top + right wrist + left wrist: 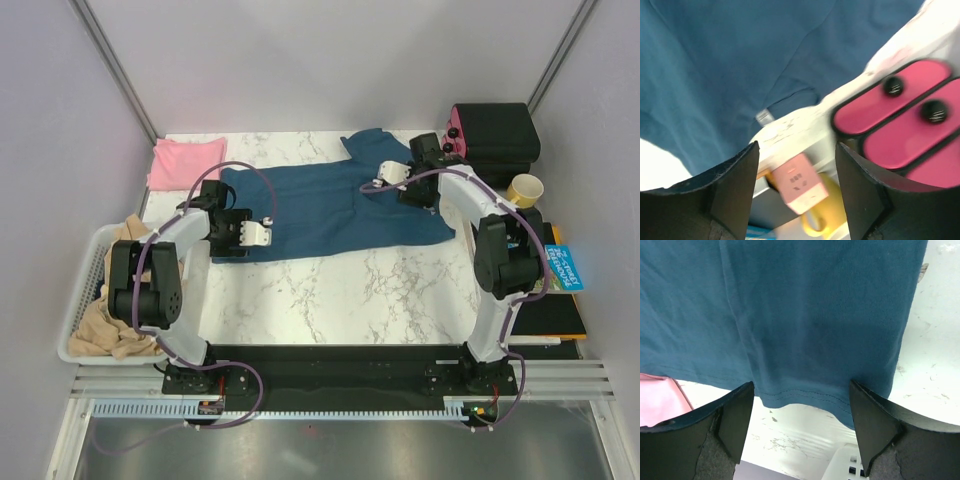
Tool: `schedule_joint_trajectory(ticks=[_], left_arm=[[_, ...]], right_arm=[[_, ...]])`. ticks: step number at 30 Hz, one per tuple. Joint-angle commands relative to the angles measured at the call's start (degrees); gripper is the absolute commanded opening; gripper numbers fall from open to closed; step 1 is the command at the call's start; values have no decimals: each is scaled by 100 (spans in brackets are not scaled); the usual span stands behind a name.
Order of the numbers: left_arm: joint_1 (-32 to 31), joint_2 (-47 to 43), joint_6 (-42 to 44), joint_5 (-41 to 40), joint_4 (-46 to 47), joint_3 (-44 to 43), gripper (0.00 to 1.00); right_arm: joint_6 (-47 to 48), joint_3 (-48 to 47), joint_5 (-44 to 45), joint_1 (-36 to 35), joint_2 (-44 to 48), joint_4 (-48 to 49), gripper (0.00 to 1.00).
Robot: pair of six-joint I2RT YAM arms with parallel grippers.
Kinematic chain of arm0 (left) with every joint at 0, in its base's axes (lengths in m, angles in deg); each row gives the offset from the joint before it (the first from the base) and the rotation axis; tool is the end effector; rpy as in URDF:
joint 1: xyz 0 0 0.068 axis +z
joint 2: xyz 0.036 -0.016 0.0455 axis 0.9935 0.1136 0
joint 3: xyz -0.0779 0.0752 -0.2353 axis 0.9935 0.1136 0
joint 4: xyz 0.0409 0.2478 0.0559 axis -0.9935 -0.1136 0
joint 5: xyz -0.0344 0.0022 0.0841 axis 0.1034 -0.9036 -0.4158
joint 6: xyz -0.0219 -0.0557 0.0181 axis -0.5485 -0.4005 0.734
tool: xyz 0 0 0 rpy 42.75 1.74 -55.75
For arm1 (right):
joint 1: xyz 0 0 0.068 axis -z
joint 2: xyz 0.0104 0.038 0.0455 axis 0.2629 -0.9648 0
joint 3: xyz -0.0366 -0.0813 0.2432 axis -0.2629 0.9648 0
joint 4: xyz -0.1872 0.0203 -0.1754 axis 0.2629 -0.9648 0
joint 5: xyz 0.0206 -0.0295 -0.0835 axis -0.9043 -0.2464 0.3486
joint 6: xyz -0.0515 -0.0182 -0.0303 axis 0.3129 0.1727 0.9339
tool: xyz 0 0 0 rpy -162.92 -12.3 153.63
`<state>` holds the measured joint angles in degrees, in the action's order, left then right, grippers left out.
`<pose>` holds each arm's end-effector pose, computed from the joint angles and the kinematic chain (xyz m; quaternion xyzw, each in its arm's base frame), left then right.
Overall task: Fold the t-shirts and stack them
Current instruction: Fold the tshirt
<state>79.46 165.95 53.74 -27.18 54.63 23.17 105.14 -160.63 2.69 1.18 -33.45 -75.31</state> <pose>0.3155 -0.0296 0.1556 0.7206 0.6648 0.0653 0.1858 0.4047 0.0950 0.2106 -0.5944 0.7547 -0.1725 0.2179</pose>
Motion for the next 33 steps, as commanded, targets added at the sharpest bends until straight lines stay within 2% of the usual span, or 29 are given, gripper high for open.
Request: schedule_joint_trajectory(ticks=[1, 6, 9, 13, 15, 20, 28, 32, 33], left_arm=[[-91, 134, -15, 21, 21, -198, 83], [-214, 267, -156, 21, 21, -323, 83], [-241, 293, -95, 21, 21, -288, 83], [-241, 328, -16, -23, 21, -156, 83], [-241, 390, -16, -31, 30, -129, 83], [-258, 697, -270, -137, 135, -217, 82], [-258, 882, -332, -374, 214, -209, 79], [-258, 874, -279, -541, 495, -94, 79], [-258, 865, -271, -593, 591, -16, 79]], right_arm=[[-561, -163, -383, 350, -94, -510, 71], [-949, -1155, -1305, 703, -648, -1713, 75], [-810, -975, -1386, 826, -640, -1943, 75], [-659, -341, -1263, 853, -315, -1768, 72], [-676, -87, -1184, 861, -288, -1697, 68], [-870, 213, -1193, 1064, -446, -1504, 66], [-817, 706, -516, 1380, -402, -749, 62], [-844, 915, -358, 1609, -359, -406, 55], [-835, 1004, -157, 1617, -324, -135, 50]])
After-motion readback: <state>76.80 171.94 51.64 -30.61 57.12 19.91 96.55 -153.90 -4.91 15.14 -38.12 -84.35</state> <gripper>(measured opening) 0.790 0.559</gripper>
